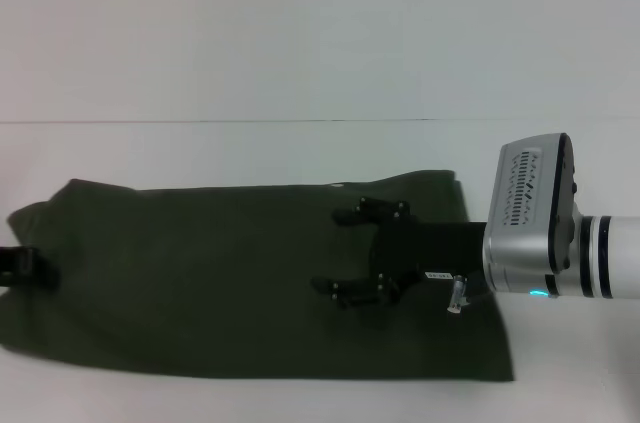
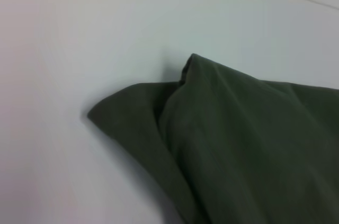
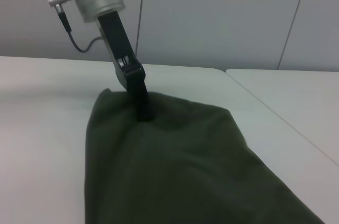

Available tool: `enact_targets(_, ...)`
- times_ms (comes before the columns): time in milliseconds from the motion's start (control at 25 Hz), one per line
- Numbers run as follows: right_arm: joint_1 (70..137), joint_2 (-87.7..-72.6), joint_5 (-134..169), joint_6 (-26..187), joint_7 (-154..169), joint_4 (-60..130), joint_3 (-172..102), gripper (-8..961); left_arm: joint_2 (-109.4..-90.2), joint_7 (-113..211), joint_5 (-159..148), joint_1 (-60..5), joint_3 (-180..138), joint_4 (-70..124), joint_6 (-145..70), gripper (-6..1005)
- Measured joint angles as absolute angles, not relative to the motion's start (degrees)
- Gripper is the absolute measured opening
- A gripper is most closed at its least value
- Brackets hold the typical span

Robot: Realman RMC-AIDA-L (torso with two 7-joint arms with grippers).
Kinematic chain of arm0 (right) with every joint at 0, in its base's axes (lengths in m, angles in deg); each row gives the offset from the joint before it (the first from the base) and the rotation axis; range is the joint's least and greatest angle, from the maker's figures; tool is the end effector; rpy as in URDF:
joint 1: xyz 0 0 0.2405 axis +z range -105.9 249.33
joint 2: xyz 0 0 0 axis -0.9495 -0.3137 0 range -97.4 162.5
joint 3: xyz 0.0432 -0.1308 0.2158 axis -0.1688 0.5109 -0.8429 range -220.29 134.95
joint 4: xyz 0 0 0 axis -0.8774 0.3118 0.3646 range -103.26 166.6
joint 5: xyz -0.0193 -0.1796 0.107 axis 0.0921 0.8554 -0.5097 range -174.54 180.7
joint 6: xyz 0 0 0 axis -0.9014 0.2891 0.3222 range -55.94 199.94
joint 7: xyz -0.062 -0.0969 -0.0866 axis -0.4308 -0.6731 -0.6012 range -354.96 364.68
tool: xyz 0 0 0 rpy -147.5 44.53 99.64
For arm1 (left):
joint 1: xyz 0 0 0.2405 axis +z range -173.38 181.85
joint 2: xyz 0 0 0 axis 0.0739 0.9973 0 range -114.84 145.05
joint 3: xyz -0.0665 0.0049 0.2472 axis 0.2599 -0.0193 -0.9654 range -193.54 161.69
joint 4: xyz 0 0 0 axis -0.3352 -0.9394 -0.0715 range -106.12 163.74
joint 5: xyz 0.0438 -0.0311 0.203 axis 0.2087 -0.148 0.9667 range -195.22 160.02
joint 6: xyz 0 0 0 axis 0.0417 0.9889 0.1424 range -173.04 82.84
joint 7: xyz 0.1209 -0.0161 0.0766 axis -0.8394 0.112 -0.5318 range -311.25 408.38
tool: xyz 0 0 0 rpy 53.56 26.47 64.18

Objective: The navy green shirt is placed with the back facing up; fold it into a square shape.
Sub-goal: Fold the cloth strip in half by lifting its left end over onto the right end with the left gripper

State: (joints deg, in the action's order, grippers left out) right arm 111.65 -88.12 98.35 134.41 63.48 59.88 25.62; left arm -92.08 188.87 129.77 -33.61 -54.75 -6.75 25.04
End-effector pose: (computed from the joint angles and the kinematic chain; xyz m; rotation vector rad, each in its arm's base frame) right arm 0.2025 0.3768 -0.0805 -2.7471 0.0517 0.4498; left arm -0.3448 0.3858 0.0823 -1.9838 -1.6720 -0.0094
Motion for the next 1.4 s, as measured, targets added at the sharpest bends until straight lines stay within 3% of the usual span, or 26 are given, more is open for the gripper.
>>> enact_targets(280, 111.7, -88.04, 98.4, 134.4, 63.5, 59.9, 26.6, 926, -90.11, 188.9, 134.6, -32.7, -50.7, -9.3, 27.2, 105)
enact_targets(680, 111.5, -88.03, 98.3, 134.2, 63.5, 59.9, 27.1, 926, -90.49, 189.9, 132.8, -34.6, -48.7, -11.7, 37.1, 104)
enact_targets(1080, 110.0, -88.03, 98.3, 134.0, 63.2, 59.9, 26.7, 926, -93.31, 192.2, 122.7, -38.2, -47.0, -15.2, 50.0, 132)
enact_targets(1400, 108.5, -87.86, 97.7, 134.0, 62.8, 59.8, 26.7, 926, -98.66, 193.7, 118.5, -42.6, -47.5, -14.8, 51.8, 154)
